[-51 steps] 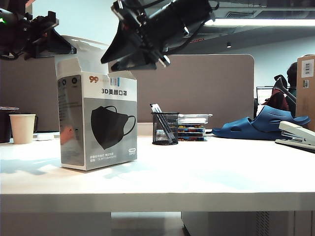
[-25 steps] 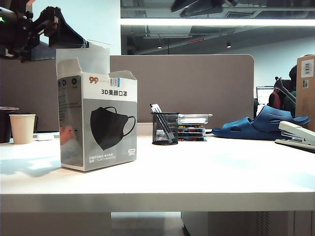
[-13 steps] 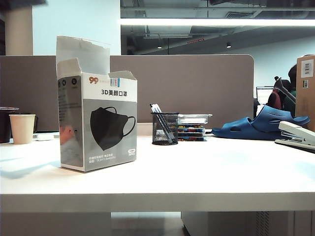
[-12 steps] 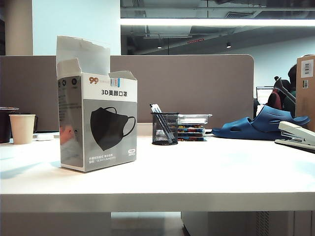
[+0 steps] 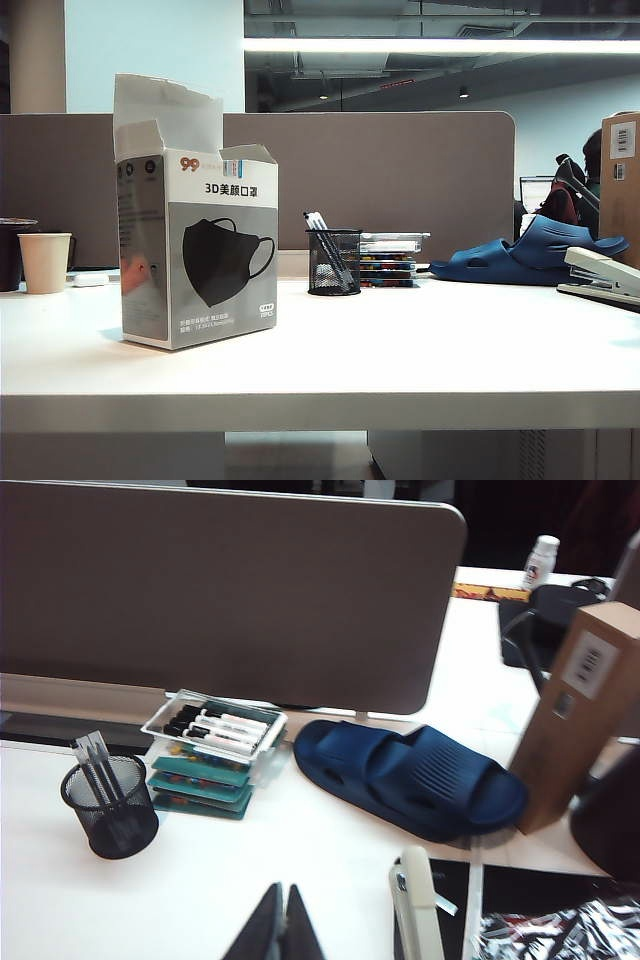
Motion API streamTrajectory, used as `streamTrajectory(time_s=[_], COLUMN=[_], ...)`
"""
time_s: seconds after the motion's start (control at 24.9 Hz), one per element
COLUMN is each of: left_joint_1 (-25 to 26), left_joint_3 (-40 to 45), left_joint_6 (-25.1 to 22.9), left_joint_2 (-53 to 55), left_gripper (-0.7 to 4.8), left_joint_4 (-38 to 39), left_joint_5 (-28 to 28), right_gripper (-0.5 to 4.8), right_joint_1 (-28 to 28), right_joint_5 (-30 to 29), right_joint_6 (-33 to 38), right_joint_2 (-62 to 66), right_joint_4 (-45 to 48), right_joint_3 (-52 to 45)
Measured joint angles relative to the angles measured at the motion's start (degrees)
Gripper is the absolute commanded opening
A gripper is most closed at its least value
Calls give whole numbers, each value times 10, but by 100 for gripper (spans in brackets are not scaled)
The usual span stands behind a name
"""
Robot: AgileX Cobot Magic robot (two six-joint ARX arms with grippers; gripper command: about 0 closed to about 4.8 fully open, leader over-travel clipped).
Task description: Put the mask into the mask box.
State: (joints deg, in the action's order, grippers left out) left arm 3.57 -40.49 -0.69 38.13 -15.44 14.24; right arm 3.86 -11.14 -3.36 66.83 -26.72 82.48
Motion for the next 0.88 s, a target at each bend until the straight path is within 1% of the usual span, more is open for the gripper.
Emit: streamTrajectory(time_s=[0.08, 0.12, 0.16, 0.2, 0.28, 0.4, 0.52, 0.6, 0.76, 0.88], left_joint_1=[0, 1, 0, 0, 0, 0, 0, -2, -3, -3], left_joint_3=[0, 0, 2, 2, 2, 8, 40, 64, 112, 140], left_joint_6=[-8, -13, -29, -35, -38, -37, -33, -20, -18, -10], left_joint_2=[-34, -44, -65, -76, -111, -157, -210, -255, -346, -385], left_gripper=[-6, -6, -6, -6, -6, -6, -6, -6, -6, -6], left_joint_4=[76, 95, 124, 134, 172, 223, 244, 258, 297, 300], left_joint_5=[-53, -62, -64, -63, -64, -64, -57, -53, -53, -53], right_gripper=[-9, -9, -9, -9, -9, -9, -9, -9, -9, -9], right_joint_1=[13, 12, 12, 12, 12, 12, 11, 11, 11, 11], right_joint_5=[1, 5, 7, 7, 9, 9, 9, 9, 1, -7], right_joint_6=[0, 0, 0, 1, 8, 30, 40, 46, 48, 50], right_joint_2=[-46, -63, -96, -111, -172, -248, -310, -361, -464, -519], right_joint_4=[-2, -2, -2, -2, 4, 8, 16, 15, 18, 13], right_joint_3=[-30, -48, -87, -106, -183, -266, -320, -358, -425, -475])
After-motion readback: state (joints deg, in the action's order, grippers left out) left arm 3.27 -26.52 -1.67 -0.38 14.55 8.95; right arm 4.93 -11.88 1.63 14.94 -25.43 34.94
